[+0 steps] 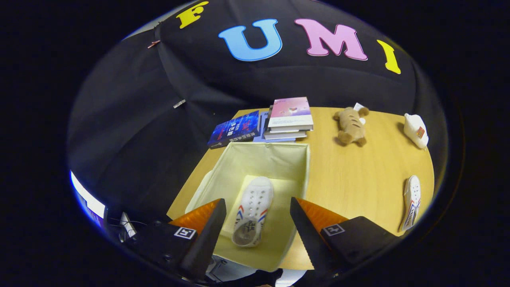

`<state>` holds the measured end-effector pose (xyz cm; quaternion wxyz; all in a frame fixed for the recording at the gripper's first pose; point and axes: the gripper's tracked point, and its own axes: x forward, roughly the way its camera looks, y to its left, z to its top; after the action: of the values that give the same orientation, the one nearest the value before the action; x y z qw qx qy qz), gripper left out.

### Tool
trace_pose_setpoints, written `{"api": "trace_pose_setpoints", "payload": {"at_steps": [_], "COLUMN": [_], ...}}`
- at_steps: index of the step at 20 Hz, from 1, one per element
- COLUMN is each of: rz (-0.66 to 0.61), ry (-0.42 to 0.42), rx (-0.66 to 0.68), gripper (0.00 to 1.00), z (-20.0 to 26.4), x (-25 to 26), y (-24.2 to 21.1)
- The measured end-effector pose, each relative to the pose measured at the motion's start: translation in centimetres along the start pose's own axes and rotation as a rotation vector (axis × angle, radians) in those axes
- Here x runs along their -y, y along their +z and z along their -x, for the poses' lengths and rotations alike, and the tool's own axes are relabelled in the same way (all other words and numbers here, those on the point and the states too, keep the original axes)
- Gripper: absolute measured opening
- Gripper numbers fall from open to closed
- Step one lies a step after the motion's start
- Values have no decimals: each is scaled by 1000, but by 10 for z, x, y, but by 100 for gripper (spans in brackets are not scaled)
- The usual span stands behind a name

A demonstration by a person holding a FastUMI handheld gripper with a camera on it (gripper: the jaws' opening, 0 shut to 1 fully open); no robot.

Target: Open the storage box then place both shoes into the box .Put the left shoe in first, then the right shoe, with the right side of both shoes facing outward in a uniform manner.

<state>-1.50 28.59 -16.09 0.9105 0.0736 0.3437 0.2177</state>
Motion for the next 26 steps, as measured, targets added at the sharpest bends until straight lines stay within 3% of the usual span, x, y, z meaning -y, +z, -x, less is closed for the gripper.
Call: {"api": "trace_pose_setpoints", "payload": {"at_steps": [6, 15, 26], "rz": [7, -26, -14], "ry": [-104, -207, -324], "rx": [51, -26, -176], "gripper": [99, 99, 99], "z": [59, 103, 96], "x": [133, 315, 444], "y": [13, -31, -105]}}
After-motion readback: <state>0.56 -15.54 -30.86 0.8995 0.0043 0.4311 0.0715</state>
